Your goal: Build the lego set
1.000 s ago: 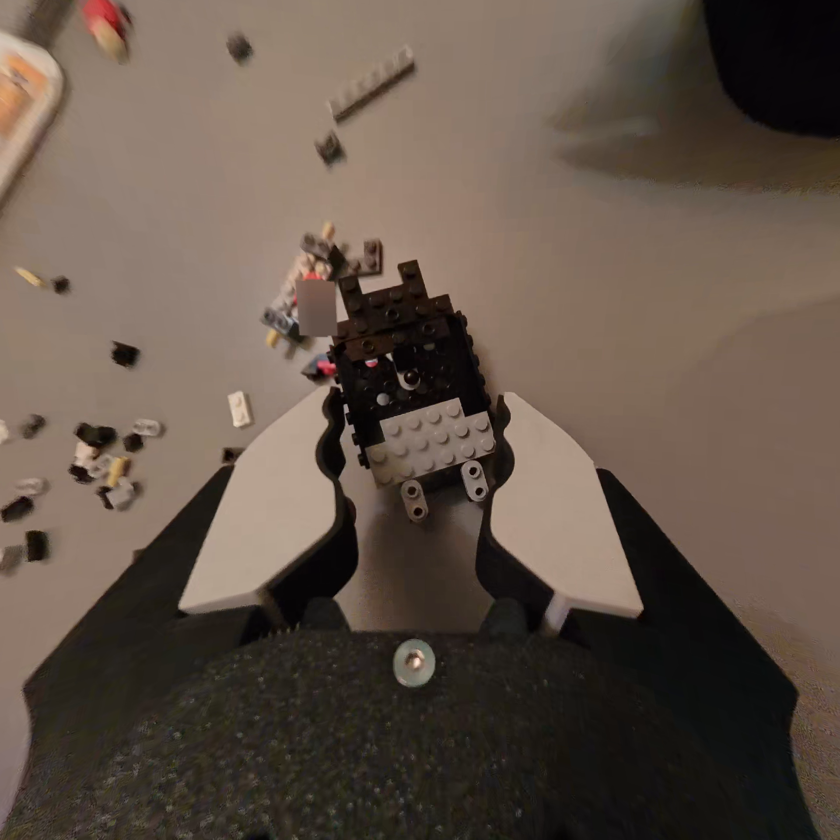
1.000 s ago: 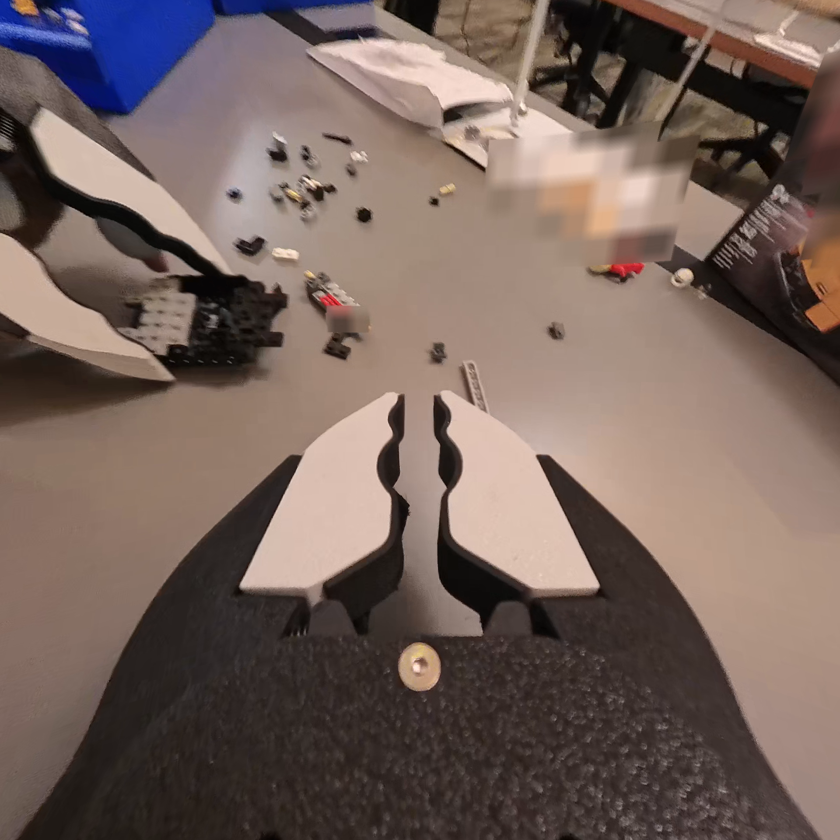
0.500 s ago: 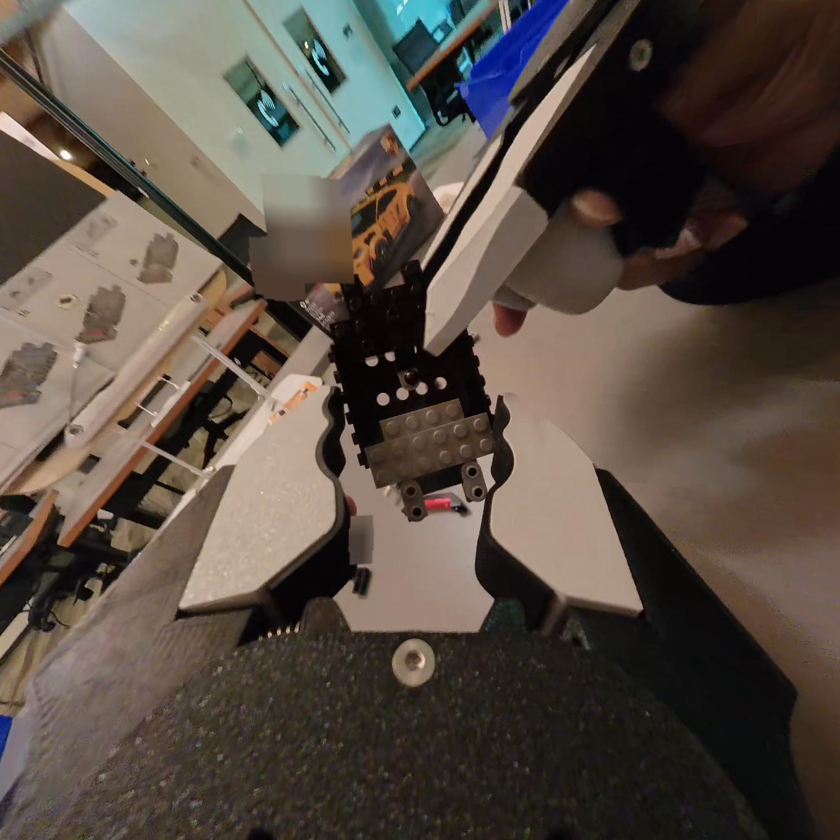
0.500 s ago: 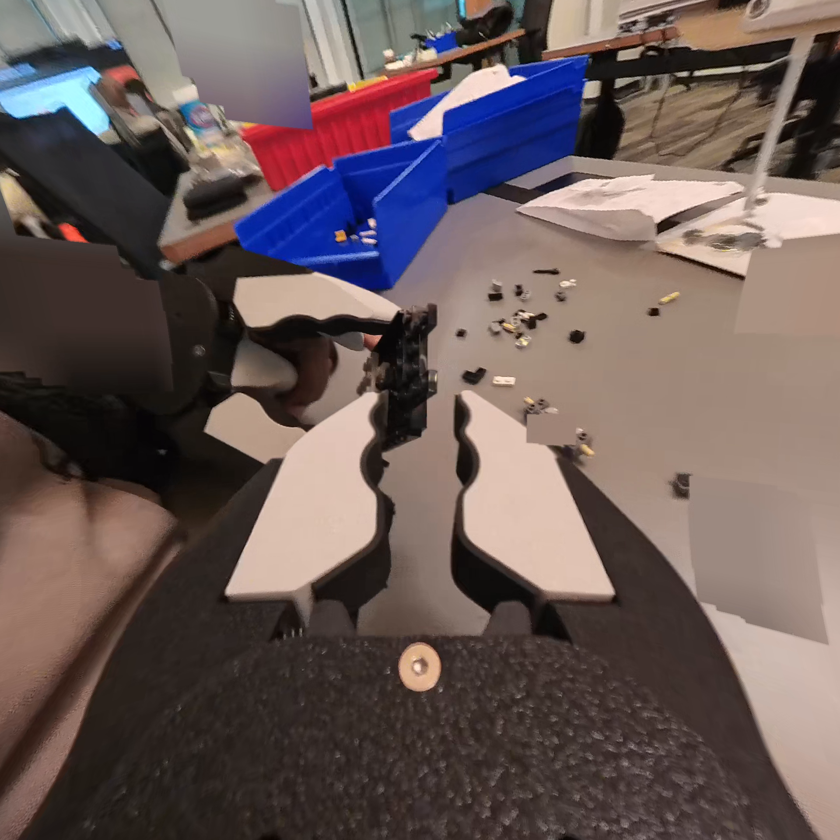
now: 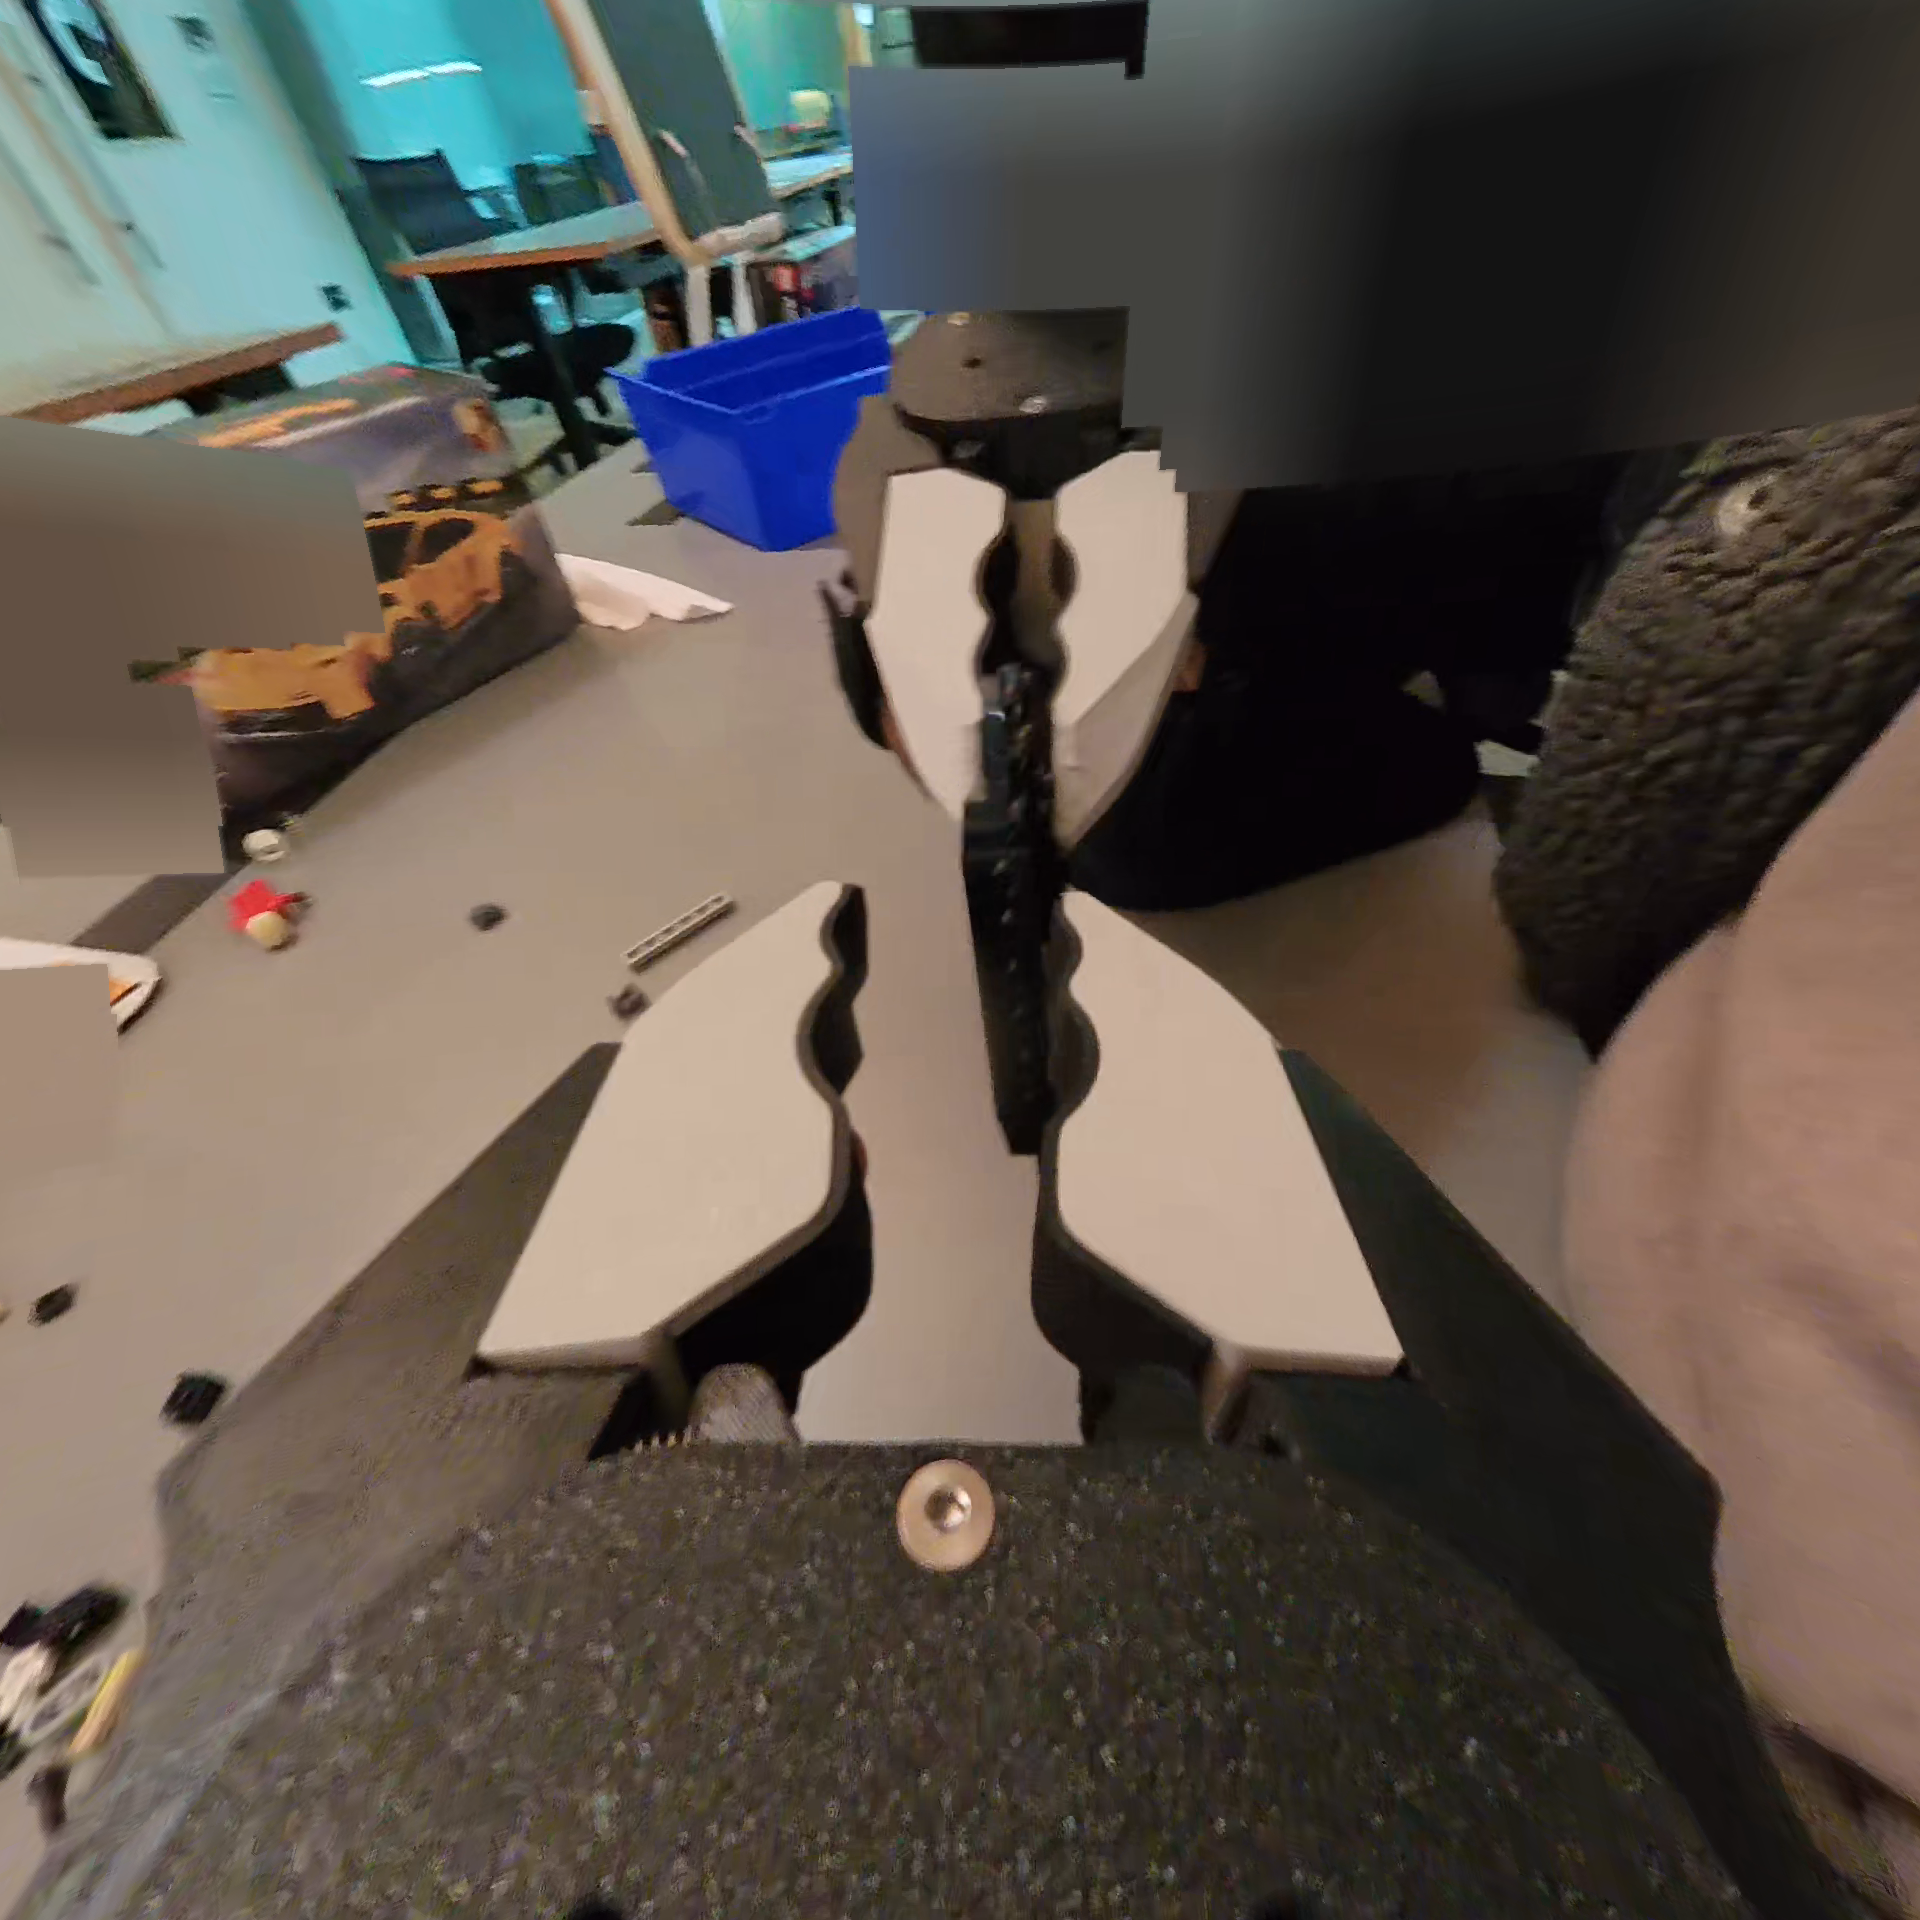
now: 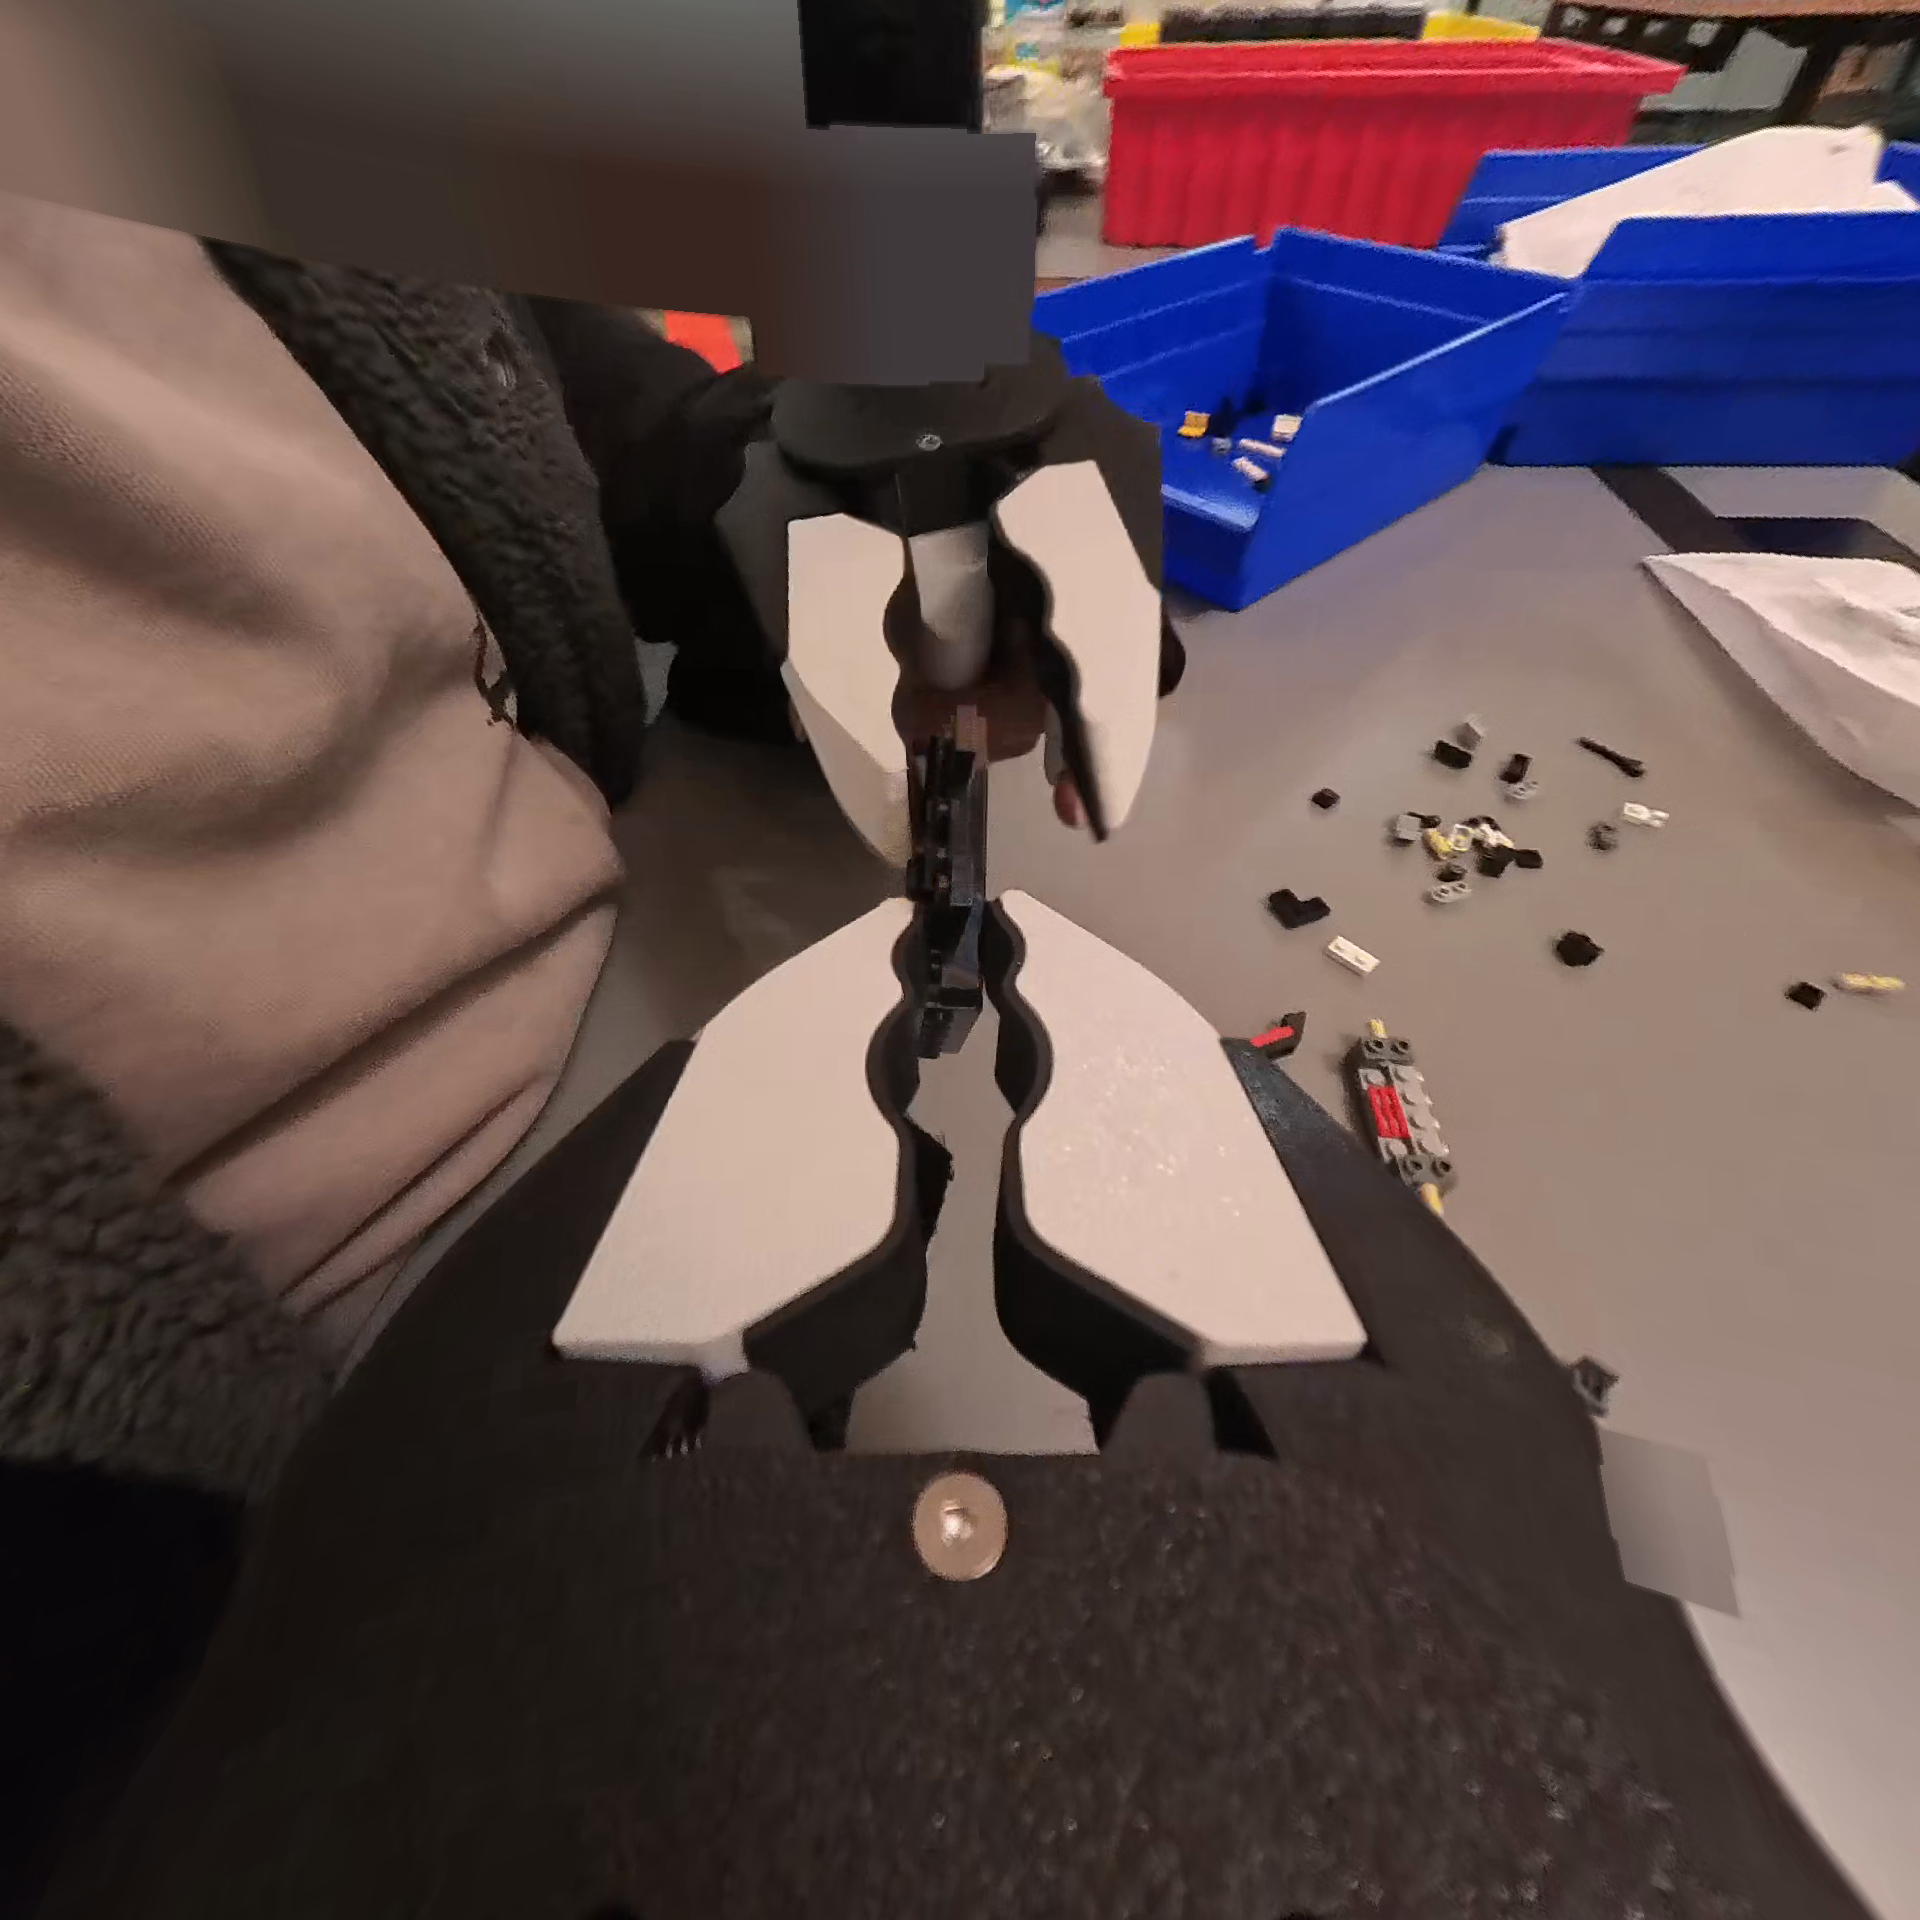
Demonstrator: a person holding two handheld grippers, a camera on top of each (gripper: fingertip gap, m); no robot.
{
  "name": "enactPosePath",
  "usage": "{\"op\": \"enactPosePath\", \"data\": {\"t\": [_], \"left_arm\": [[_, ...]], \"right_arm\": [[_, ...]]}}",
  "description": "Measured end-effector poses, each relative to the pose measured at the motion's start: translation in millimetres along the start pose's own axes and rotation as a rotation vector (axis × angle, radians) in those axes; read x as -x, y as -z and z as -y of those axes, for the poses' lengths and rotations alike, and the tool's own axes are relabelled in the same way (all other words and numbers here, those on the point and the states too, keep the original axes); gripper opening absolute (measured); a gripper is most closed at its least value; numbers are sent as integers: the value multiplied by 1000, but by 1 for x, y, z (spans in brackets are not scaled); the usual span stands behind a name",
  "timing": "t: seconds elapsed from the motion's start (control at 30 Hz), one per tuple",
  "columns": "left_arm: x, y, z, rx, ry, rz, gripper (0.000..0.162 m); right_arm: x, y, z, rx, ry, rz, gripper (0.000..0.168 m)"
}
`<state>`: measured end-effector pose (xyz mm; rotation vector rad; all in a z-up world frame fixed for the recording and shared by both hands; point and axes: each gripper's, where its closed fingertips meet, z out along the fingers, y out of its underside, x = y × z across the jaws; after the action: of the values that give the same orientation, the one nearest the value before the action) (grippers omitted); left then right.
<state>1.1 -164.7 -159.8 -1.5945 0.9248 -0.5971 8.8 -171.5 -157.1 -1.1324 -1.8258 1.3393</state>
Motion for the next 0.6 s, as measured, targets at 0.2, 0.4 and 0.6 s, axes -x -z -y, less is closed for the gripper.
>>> {"op": "enactPosePath", "data": {"t": [0.2,0.4,0.6], "left_arm": [[12,-4,5,-1,71,94,12],[36,-3,2,9,146,283,12],[38,-8,0,4,344,271,12]], "right_arm": [[-27,2,5,-56,-99,-131,14],[-52,19,10,-133,-159,-493,15],[-53,12,17,-84,-21,-732,15]]}}
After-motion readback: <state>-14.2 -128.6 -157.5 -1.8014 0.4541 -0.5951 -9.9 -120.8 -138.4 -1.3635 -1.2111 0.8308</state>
